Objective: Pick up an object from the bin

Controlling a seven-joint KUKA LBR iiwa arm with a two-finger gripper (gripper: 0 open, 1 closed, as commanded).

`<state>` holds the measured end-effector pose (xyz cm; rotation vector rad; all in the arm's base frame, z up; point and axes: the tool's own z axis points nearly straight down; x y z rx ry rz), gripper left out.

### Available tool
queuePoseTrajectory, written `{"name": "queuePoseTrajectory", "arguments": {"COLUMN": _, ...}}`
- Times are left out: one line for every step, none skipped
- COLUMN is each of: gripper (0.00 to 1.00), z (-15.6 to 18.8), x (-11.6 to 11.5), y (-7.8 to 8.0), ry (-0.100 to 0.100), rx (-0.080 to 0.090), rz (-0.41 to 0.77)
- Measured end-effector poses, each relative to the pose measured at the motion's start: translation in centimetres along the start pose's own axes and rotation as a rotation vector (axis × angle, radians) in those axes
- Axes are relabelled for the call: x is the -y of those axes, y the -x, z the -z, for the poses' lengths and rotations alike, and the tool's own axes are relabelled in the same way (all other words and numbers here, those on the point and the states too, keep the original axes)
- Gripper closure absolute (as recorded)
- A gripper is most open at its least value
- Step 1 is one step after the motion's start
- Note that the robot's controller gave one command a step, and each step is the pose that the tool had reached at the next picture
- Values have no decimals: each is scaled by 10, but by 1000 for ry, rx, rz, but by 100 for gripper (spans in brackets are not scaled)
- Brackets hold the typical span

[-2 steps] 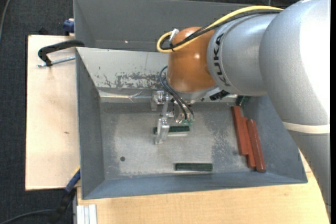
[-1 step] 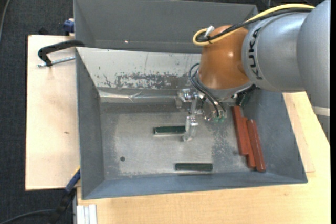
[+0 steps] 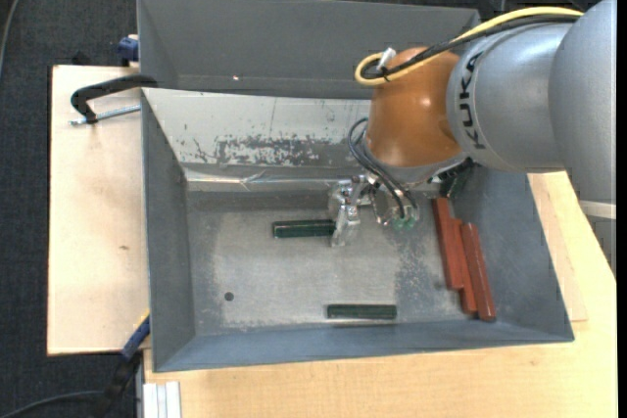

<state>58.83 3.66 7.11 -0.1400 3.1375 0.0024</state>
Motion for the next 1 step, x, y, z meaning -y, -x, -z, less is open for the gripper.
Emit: {"name": "queuePoseTrajectory", "arguments": {"gripper": 100, "z": 153, "x": -7, "y": -25, "ry": -4, "rx": 11, "rz": 673}}
